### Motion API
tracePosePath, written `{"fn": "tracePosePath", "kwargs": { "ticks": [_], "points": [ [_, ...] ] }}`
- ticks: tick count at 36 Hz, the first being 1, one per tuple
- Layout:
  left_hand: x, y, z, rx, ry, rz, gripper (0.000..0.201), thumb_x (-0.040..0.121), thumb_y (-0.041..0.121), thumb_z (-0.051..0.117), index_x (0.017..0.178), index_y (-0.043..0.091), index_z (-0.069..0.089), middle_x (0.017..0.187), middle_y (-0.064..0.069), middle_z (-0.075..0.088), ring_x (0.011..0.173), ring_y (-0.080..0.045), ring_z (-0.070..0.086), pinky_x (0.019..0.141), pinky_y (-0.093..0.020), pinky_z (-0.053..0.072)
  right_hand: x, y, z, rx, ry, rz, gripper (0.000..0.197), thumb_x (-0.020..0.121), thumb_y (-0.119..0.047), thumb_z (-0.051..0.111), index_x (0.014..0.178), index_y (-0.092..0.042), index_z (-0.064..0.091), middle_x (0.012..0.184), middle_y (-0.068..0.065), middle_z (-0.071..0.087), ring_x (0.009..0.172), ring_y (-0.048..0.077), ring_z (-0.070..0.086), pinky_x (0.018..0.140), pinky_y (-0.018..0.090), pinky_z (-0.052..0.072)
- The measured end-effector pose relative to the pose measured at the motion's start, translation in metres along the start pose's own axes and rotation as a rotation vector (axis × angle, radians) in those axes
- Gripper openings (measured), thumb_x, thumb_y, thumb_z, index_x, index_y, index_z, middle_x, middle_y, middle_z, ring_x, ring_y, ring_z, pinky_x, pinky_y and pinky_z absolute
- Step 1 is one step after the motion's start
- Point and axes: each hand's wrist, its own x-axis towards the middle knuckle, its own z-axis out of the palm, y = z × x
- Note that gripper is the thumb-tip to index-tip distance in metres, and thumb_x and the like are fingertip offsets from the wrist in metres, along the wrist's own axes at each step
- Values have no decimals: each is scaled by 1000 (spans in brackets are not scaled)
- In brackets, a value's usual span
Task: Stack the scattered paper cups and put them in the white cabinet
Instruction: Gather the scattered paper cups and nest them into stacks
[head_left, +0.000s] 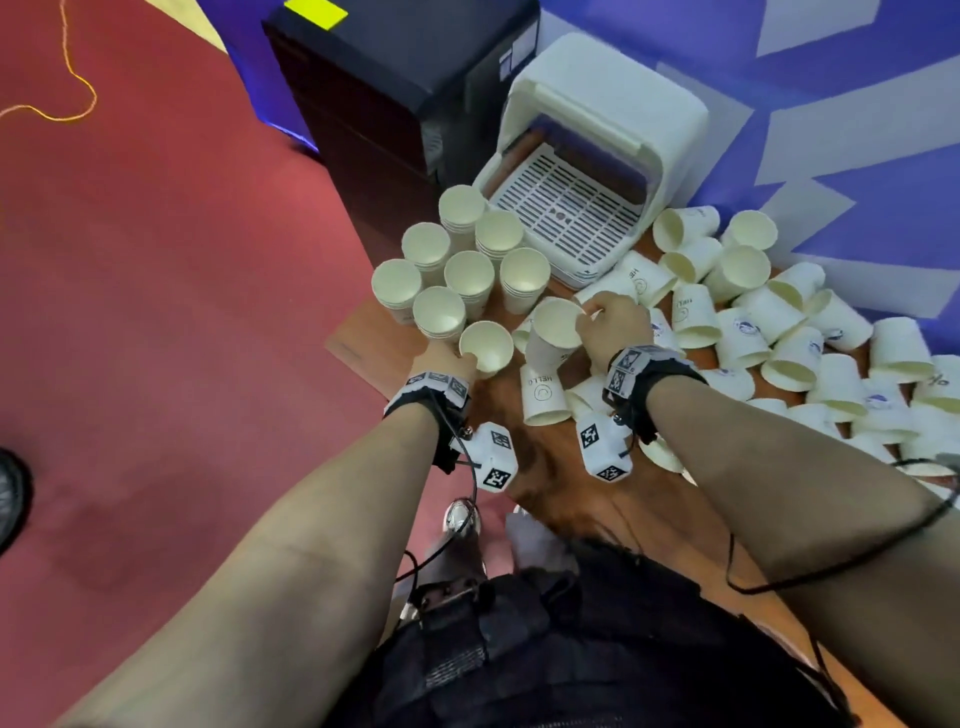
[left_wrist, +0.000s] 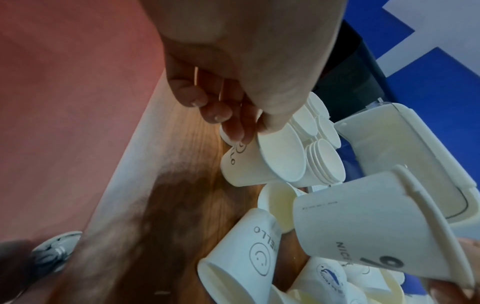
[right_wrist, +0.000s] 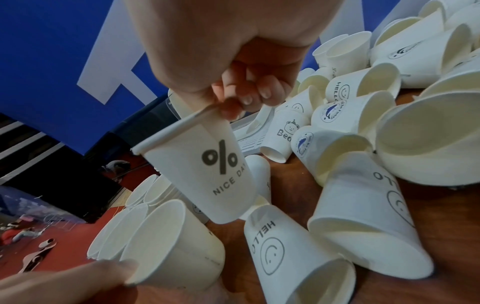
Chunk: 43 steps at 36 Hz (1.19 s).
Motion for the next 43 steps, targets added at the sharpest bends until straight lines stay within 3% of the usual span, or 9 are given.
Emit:
{"fn": "tracePosePath", "kwargs": {
  "ticks": [8, 13, 18, 22, 26, 30, 33, 37, 43],
  "points": [
    [18, 3, 14, -167, -13, -79, 20, 88, 23, 49, 87, 9, 64, 75, -8, 61, 71, -30, 55, 64, -29, 39, 23, 2, -3, -5, -23, 15, 19, 89, -23, 59, 101, -16, 70, 95, 9, 71, 94, 27, 63, 73, 25, 43],
    [29, 4, 32, -426, 64, -187, 32, 85, 15, 54, 53, 13, 58, 49, 1, 59, 56, -25, 53, 61, -29, 41, 30, 6, -2, 5, -23, 11, 16, 88, -23, 60, 99, -16, 71, 92, 9, 71, 94, 26, 64, 73, 27, 46],
    [39, -2, 44, -518, -1, -243, 28, 83, 14, 54, 57, 11, 64, 51, -1, 65, 50, -24, 51, 60, -34, 41, 31, 5, -3, 69, -47, 18, 13, 85, -24, 60, 94, -19, 68, 87, 11, 72, 87, 30, 67, 84, 36, 55],
    [48, -3, 50, -512, -13, -238, 33, 88, 20, 56, 58, 10, 65, 47, 2, 63, 45, -23, 49, 55, -28, 39, 33, 0, -3, 142, -56, 24, 5, 81, -25, 60, 85, -26, 63, 80, 11, 71, 81, 31, 68, 80, 39, 56],
    [53, -2, 53, -521, -6, -238, 36, 93, 21, 54, 60, 10, 63, 53, -1, 64, 42, -19, 45, 49, -23, 34, 35, -9, -3, 239, -45, 7, 13, 83, -23, 61, 94, -21, 67, 77, 8, 72, 70, 22, 70, 76, 35, 58],
    [58, -2, 52, -530, -22, -235, 35, 96, 23, 54, 63, 11, 61, 59, -3, 65, 43, -18, 44, 49, -22, 33, 33, -19, 1, 298, -69, -8, 14, 85, -18, 63, 97, -13, 69, 62, 3, 69, 40, 2, 58, 61, 23, 54],
    [57, -5, 52, -539, -21, -234, 38, 95, 23, 54, 60, 9, 60, 51, -2, 62, 45, -19, 44, 54, -25, 35, 29, -26, 5, 301, -104, -39, 9, 87, -16, 64, 95, -15, 68, 63, 0, 68, 36, -2, 54, 57, 18, 53],
    [54, -11, 51, -511, -26, -189, 35, 97, 20, 52, 63, 12, 59, 56, -2, 63, 47, -19, 47, 57, -26, 39, 24, -33, 13, 294, -146, -41, 5, 90, -15, 64, 93, -17, 67, 58, -7, 60, 35, 1, 53, 39, 10, 42],
    [48, -23, 52, -418, -71, -179, 35, 96, 21, 54, 62, 13, 58, 54, -5, 62, 44, -21, 48, 55, -27, 40, 19, -32, 27, 368, -269, 29, 12, 90, -16, 60, 87, -15, 71, 65, 8, 72, 40, 13, 55, 47, 26, 55]
  ]
}}
